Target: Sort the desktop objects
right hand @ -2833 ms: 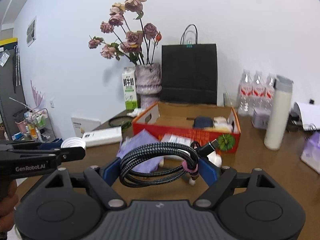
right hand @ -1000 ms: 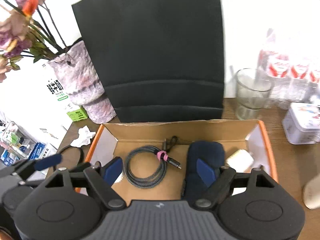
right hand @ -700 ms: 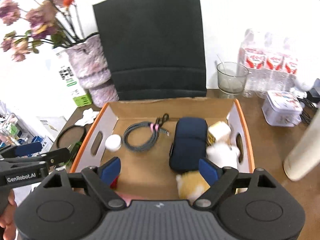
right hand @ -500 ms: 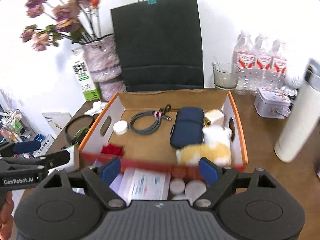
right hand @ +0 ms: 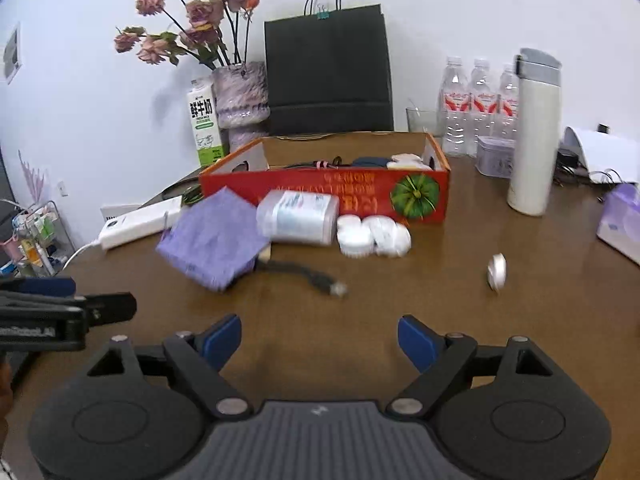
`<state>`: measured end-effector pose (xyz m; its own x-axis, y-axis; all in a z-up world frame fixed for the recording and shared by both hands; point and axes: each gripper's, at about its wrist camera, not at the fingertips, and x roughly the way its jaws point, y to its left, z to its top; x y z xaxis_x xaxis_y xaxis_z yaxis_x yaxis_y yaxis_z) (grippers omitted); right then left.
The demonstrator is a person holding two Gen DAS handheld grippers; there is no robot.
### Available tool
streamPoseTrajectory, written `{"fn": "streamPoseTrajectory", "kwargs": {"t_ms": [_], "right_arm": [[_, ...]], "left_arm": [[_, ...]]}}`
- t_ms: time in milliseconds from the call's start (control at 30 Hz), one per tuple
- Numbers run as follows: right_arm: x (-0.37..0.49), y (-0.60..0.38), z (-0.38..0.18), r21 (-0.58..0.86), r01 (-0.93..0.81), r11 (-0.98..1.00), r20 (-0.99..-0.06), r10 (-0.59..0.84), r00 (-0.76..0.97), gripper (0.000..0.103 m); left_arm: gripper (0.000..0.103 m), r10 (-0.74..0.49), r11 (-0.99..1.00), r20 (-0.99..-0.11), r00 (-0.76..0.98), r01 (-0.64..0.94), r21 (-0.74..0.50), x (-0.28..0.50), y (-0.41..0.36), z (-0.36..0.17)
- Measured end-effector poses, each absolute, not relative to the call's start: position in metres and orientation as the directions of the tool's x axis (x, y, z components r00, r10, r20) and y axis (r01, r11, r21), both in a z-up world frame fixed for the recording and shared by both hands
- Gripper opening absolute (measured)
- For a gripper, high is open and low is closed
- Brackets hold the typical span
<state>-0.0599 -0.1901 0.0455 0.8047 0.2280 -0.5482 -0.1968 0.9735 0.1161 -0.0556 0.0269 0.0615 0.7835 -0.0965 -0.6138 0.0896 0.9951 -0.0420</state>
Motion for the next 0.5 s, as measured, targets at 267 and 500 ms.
{"fn": "streamPoseTrajectory", "kwargs": {"t_ms": [267, 500], "right_arm": [[-0.124, -0.204, 0.039, -0.045, -0.217, 0.975, -0.439, 0.176, 0.881, 0.085], [-0.109, -0.207, 0.044, 0.058, -0.234, 0.970, -0.443, 0.235, 0.865, 0.085]], "left_arm": [[0.095, -0.113, 0.993, -0.614, 0.781, 0.113, -0.040, -0.100, 0.016, 0.047], [0.083, -0.062, 0.998, -0.555, 0.830, 0.059, -0.024, -0.055, 0.019, 0.059]]}}
